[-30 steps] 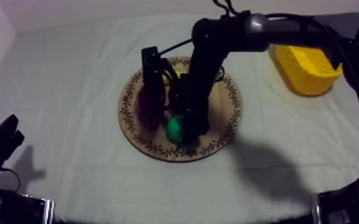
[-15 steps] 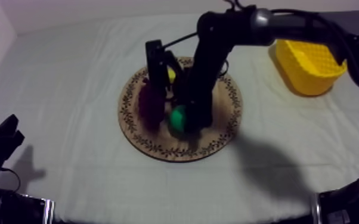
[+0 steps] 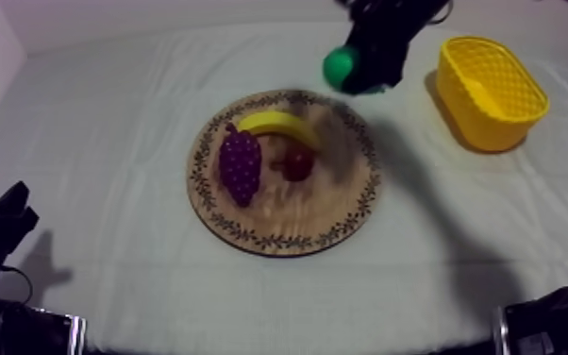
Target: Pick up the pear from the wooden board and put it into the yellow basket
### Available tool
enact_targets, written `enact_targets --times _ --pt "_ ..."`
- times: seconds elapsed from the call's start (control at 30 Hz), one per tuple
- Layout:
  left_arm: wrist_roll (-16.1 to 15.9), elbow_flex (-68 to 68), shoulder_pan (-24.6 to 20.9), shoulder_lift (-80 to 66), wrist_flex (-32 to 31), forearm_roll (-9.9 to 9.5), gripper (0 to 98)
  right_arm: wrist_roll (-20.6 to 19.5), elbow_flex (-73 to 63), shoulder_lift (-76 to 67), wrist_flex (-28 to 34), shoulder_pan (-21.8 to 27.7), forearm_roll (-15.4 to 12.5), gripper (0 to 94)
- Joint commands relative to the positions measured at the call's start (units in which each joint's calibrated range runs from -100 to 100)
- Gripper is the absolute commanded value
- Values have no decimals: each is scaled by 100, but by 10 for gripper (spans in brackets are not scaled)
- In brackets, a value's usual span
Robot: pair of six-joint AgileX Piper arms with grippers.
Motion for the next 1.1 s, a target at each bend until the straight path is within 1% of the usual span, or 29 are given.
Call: enact_targets --times 0.0,0.17,0.4,0.5,0.6,0.77,0.9,1.07 --pt "-1 -5 0 -2 1 -1 1 -129 -122 -271 -28 364 -14 361" --pt "-1 -5 0 -2 1 -1 1 -455 -468 -486 -62 913 -42 353" --pt "-1 -5 0 -2 1 -1 1 -875 -750 -394 -390 1687 -19 348" --pt "-1 -5 0 -2 1 -1 1 -988 -702 -301 -735 1963 31 353" --pt "-1 -5 0 -2 1 -1 1 -1012 -470 -213 -1150 2185 97 357" --pt "-1 -5 0 -2 1 -1 1 -989 40 -70 -1718 2389 218 374" --pt "-1 -5 0 -2 1 -1 1 -989 347 71 -2096 2430 313 419" --pt "-1 -5 0 -2 1 -1 1 -1218 640 103 -2531 2376 542 578"
